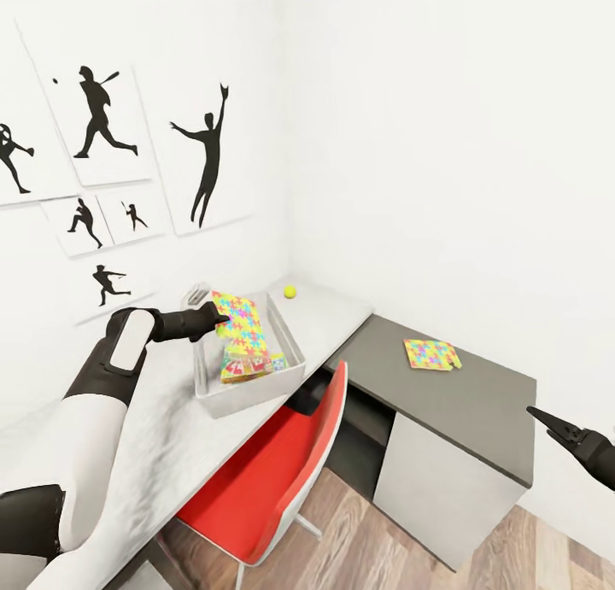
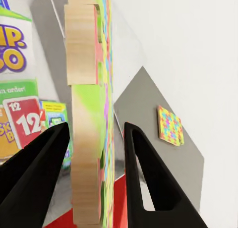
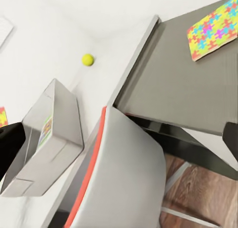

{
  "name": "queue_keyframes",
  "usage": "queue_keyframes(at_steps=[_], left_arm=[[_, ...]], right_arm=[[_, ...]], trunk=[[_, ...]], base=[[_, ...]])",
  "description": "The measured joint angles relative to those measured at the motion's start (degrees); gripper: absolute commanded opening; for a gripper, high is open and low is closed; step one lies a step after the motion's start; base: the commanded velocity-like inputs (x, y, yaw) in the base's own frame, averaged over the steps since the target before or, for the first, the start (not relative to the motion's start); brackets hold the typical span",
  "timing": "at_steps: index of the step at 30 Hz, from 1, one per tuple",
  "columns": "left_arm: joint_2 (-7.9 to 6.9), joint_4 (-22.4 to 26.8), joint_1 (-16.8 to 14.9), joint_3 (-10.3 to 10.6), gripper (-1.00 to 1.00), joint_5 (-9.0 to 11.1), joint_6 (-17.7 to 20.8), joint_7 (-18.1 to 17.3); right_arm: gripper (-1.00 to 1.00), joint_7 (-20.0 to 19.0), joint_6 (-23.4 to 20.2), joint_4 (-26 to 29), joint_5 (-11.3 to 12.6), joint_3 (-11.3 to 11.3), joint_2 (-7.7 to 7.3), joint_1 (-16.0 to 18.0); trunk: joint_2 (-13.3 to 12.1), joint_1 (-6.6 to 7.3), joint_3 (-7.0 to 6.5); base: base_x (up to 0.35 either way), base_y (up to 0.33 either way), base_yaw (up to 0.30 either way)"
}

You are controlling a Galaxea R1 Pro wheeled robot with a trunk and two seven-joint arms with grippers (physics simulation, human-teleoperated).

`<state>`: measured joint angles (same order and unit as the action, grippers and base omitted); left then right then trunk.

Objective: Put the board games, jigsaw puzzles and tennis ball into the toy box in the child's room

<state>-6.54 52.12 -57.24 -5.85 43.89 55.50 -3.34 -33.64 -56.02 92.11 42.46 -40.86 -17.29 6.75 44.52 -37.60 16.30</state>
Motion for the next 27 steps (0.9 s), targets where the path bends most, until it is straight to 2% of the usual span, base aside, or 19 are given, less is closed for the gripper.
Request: queue_keyframes(at_steps=[7, 9, 10, 13, 19, 22, 23, 24, 27], left_arm=[[0.05, -0.6, 0.0, 0.1, -1.0, 0.0, -1.3, 0.0], [0.08, -0.6, 0.0, 0.1, -1.0, 0.0, -1.9, 0.0], [0.09, -0.6, 0.0, 0.1, -1.0, 0.0, -2.2, 0.0], [0.09, -0.6, 0.0, 0.2, -1.0, 0.1, -2.4, 0.0], [0.05, -0.8, 0.0, 0.3, -1.0, 0.1, -2.5, -0.1], [0.02, -1.9, 0.0, 0.3, -1.0, 0.3, -2.5, -0.1], [0.01, -1.9, 0.0, 0.3, -1.0, -0.5, -2.5, -0.1], [0.03, -2.0, 0.0, 0.3, -1.0, 0.1, -2.5, -0.1], [0.02, -2.3, 0.0, 0.3, -1.0, 0.0, -2.5, -0.1]], right_arm=[[1.0, -0.1, 0.6, 0.0, 0.0, 0.1, 0.1, -0.3], [1.0, -0.5, 2.6, 0.0, -0.1, 0.3, 0.18, -0.3], [1.0, -1.4, 5.4, 0.0, -0.1, 0.5, 0.22, -0.3], [1.0, -2.7, 7.4, 0.0, -0.3, 1.8, 0.17, -0.2], [1.0, -4.9, 7.8, 0.0, -0.2, 2.6, -0.12, -0.2], [1.0, -5.1, 7.6, 0.0, -0.2, 2.7, -0.26, -0.2], [1.0, -5.1, 7.6, 0.0, -0.2, 2.7, -0.27, -0.2], [1.0, -5.1, 7.6, 0.0, -0.2, 2.7, -0.28, -0.2], [1.0, -5.1, 7.6, 0.0, -0.2, 2.7, -0.21, -0.2]], trunk=[[0.0, 0.0, 0.07], [0.0, -0.01, 0.08], [0.0, -0.02, 0.08], [0.0, -0.03, 0.08], [0.0, -0.02, 0.08], [0.0, 0.0, 0.08], [0.0, -0.02, 0.08], [0.0, -0.02, 0.08], [0.0, -0.02, 0.08]], base=[[0.275, -0.108, 0.139], [0.127, -0.038, 0.015], [0.049, -0.07, 0.006], [0.021, -0.204, 0.002], [0.085, -0.11, 0.0], [0.247, -0.009, 0.0], [0.114, -0.207, 0.0], [0.073, -0.212, 0.0], [0.094, -0.031, 0.0]])
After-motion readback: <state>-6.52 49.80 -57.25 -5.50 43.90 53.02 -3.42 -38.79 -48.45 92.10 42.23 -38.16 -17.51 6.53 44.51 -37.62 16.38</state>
